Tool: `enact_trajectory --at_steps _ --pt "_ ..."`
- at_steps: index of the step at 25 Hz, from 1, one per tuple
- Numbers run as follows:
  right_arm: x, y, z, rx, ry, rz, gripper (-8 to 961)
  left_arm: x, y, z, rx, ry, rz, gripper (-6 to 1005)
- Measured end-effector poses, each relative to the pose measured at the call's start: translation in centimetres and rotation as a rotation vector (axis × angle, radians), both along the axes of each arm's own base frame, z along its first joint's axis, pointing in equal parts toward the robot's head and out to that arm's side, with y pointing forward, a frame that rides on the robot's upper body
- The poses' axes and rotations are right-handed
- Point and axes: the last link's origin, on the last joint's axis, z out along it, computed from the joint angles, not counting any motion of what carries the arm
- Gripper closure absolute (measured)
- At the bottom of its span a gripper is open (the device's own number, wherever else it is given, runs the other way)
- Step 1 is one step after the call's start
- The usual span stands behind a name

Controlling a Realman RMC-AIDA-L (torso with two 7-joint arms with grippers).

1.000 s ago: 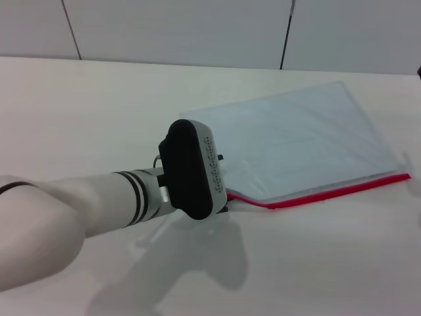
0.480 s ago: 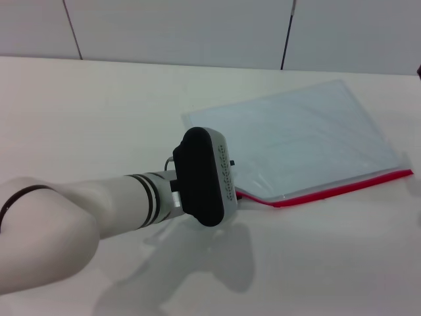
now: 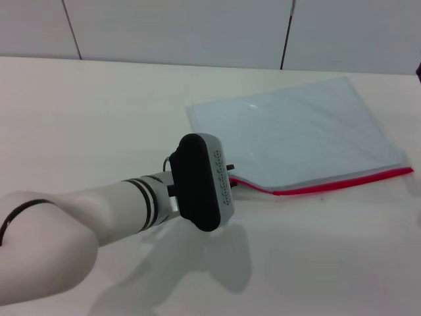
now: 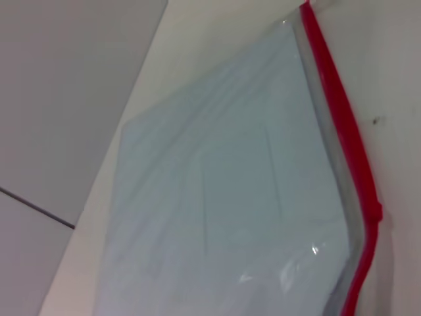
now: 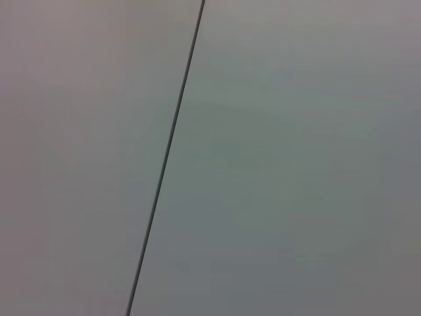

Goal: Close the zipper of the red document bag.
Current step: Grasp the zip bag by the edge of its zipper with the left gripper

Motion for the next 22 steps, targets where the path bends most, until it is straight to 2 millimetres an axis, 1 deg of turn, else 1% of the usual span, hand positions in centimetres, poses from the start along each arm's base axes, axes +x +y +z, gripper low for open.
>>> enact_trajectory --at_steps 5,10,13,18,22 --pt "-0.1 0.0 -0.1 -0.005 -0.003 0.004 272 0.0 0.0 0.0 0.006 -0.004 -0.004 685" --pt "-0.2 0.0 -0.3 -0.019 -0.012 0.016 274 -0.1 0.1 0.1 0.018 -0.011 -0.009 886" --pt "-0.8 -0.2 -1.0 -0.071 -0.064 0.066 278 -0.2 0.1 0.2 0.05 -0.026 -0.03 913" --pt "-2.2 -0.6 -3.0 -0.235 -0.265 0.247 292 -0.2 -0.1 0.5 0.112 -0.068 -0.08 942" --pt "-2.6 -1.1 -4.7 -0.349 -0.404 0.342 367 -0.2 -0.4 0.8 0.154 -0.084 -0.121 944"
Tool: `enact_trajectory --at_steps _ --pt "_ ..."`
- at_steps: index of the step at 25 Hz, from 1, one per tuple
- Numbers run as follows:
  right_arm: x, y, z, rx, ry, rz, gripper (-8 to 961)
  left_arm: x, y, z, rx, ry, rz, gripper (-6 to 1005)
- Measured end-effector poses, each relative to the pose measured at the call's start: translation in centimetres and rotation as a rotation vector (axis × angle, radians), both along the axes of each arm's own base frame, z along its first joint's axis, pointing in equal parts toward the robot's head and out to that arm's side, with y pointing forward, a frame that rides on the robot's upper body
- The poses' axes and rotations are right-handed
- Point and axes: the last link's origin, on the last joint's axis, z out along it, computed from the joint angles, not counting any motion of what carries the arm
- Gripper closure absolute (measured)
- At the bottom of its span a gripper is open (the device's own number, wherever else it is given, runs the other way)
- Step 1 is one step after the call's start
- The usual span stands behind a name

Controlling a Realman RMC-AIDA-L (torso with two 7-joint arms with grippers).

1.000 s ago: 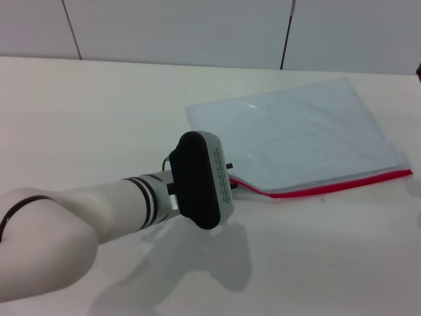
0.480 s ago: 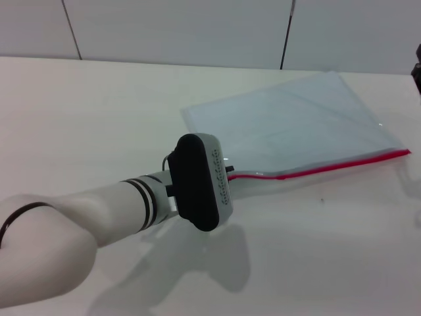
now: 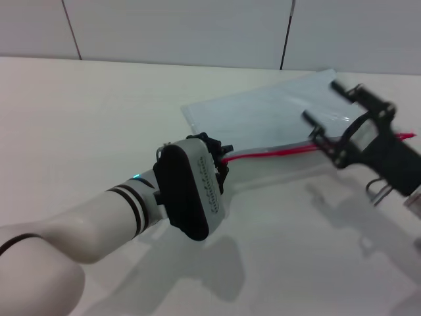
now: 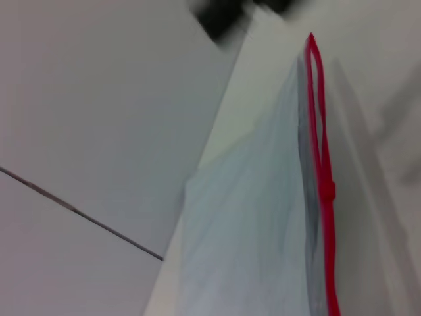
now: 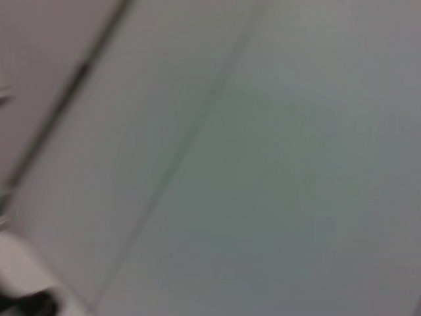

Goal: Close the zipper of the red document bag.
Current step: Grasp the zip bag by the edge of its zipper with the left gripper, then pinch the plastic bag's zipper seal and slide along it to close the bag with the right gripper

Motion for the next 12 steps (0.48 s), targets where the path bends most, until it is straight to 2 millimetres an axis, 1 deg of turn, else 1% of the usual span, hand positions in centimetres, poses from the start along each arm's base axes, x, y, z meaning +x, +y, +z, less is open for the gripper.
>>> enact_trajectory --at_steps 1,4,8,12 --pt "0.0 -0.1 -0.4 -0.013 -0.039 0.023 386 -0.1 -0.1 0.1 0.006 0.001 -0.004 942" --pt "0.0 -0.5 -1.6 -0.013 -0.154 0.073 384 -0.1 -0.3 0.0 0.009 0.002 -0.01 938" --pt "-0.2 -0.6 -3.5 0.014 -0.285 0.1 382 -0.1 -0.6 -0.1 0.008 -0.002 -0.015 932" --pt "-0.3 -0.6 -4.6 0.03 -0.361 0.112 380 0.1 -0.6 0.0 0.009 -0.007 -0.02 927"
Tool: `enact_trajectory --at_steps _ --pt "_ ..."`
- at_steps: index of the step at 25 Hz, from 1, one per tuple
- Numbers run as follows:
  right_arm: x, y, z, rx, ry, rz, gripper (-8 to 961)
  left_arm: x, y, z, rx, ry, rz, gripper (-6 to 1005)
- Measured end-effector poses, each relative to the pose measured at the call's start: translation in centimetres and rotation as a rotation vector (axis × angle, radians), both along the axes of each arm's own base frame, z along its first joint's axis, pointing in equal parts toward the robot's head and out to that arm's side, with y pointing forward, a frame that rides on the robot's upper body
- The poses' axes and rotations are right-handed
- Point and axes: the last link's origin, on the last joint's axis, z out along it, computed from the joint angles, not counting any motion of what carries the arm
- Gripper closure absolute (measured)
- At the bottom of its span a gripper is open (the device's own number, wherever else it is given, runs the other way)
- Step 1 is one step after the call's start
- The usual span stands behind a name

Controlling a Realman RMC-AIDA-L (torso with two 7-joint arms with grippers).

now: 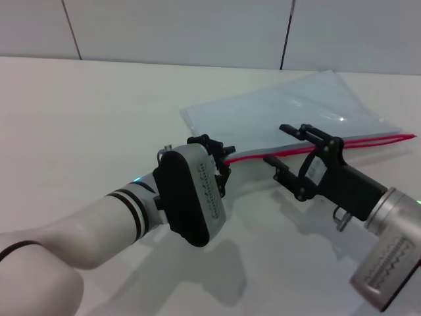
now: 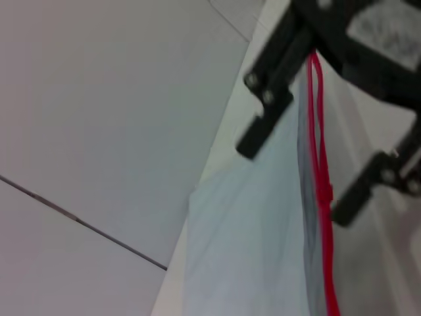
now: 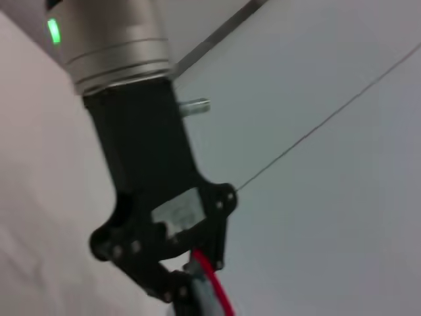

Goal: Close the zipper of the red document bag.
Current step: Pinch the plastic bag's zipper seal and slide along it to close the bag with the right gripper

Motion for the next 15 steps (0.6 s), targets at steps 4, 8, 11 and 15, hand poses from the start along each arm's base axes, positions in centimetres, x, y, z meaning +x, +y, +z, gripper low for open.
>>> enact_trajectory --at_steps 4,8,11,15 --pt "-0.07 -0.11 -0.43 0.005 -0.029 0.01 397 -0.01 -0.02 0.08 0.001 -0.001 -0.001 921" --pt "0.04 -0.13 -0.5 0.011 -0.046 0.015 414 -0.05 -0.02 0.1 0.002 0.0 -0.001 915" --pt "0.26 -0.04 -0.6 0.017 -0.07 0.011 426 -0.05 -0.02 0.11 0.002 0.001 -0.002 911" --pt "0.45 0.15 -0.69 0.026 -0.097 0.008 443 -0.03 -0.03 0.09 0.002 0.001 -0.002 906"
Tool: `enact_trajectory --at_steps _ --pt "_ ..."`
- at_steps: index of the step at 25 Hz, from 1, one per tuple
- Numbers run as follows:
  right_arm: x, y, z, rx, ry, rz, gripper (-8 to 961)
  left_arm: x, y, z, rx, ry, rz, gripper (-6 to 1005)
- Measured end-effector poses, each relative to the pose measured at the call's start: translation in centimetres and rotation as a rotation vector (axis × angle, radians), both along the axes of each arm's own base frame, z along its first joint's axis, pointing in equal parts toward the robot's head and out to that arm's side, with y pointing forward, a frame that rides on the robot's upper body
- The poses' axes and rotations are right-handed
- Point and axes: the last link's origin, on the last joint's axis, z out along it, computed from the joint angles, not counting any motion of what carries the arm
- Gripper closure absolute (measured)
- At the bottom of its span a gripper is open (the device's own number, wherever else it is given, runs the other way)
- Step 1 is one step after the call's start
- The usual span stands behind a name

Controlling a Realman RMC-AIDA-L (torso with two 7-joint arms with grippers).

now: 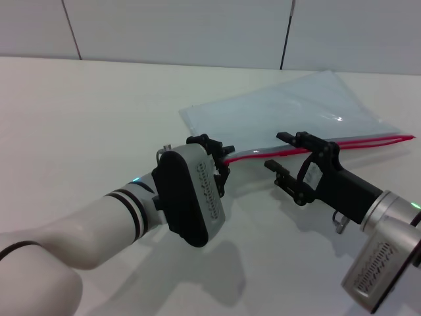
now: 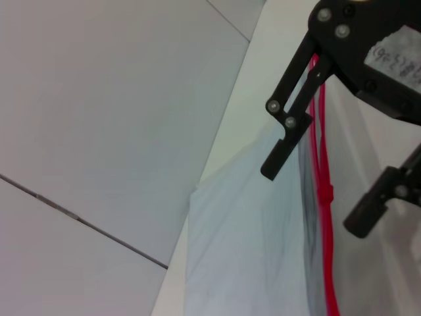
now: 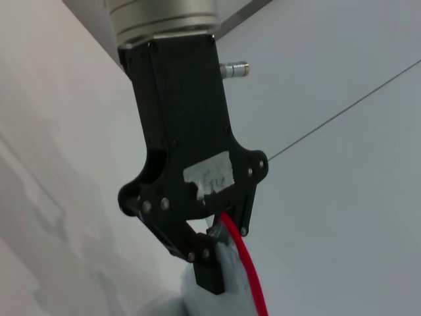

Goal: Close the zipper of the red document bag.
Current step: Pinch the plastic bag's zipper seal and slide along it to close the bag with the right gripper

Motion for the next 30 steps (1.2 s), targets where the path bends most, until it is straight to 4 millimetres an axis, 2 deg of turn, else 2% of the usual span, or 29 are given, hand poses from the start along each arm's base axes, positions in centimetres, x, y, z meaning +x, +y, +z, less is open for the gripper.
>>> enact_trajectory --at_steps 4,18,23,30 --pt "-0.06 0.02 -0.09 0.009 -0.007 0.004 460 0.06 -0.15 -0.16 -0.005 0.001 -0.004 900" --pt "0.25 0.19 -0.22 0.013 -0.035 -0.008 616 0.19 -0.46 -0.36 -0.011 0.001 -0.018 880" --pt "0.56 0.46 -0.17 0.034 -0.062 -0.02 625 0.17 -0.48 -0.37 -0.011 0.001 -0.017 873" --pt "0.64 0.54 -0.37 0.031 -0.074 -0.031 738 0.14 -0.5 -0.37 -0.011 0.001 -0.016 863"
